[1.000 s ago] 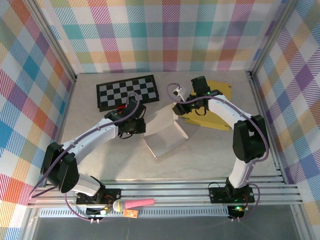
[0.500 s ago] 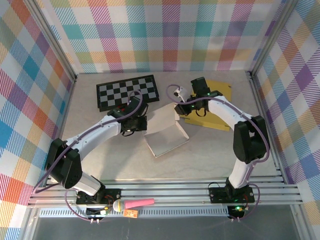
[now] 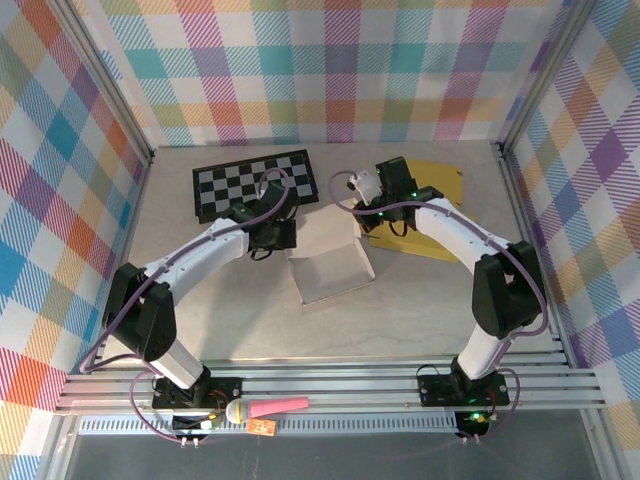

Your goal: Fold the paper box

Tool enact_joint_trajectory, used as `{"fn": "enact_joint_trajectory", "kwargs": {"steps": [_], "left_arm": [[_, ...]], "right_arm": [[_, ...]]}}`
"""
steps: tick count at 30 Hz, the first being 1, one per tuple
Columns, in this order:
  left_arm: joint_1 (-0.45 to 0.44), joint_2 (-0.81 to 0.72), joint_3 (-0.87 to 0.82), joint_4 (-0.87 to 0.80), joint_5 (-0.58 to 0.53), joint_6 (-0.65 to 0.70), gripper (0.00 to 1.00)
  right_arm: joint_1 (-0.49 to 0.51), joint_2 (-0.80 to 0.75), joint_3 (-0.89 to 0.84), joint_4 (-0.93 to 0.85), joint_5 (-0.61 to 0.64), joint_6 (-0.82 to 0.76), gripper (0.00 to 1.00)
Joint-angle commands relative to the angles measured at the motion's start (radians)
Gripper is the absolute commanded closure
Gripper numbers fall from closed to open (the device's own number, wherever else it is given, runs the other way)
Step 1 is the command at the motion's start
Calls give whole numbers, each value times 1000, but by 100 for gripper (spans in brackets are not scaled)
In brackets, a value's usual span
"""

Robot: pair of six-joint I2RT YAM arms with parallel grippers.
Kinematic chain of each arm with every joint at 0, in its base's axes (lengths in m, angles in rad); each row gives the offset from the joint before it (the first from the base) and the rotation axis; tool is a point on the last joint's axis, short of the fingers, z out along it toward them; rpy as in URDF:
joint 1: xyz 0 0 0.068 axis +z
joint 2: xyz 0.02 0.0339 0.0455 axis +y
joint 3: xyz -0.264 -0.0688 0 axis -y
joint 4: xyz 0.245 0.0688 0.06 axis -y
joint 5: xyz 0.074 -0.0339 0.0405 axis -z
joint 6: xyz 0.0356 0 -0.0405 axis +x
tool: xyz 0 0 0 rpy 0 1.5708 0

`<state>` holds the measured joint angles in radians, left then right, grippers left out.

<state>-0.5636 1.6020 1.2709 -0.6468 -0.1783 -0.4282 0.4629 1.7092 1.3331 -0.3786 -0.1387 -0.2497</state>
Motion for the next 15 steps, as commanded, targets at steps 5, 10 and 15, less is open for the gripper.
{"fn": "enact_joint_trajectory", "kwargs": {"steps": [5,10,15], "left_arm": [[83,61,89,123,17,53,100],[109,92,116,187,41,98,100],[108,60,11,308,55,110,100]], "right_arm": [[121,-32,-58,296,222,269,100],[173,-7,-111,461,301,317,100],[199,-27,-220,613,351,368,100]]}}
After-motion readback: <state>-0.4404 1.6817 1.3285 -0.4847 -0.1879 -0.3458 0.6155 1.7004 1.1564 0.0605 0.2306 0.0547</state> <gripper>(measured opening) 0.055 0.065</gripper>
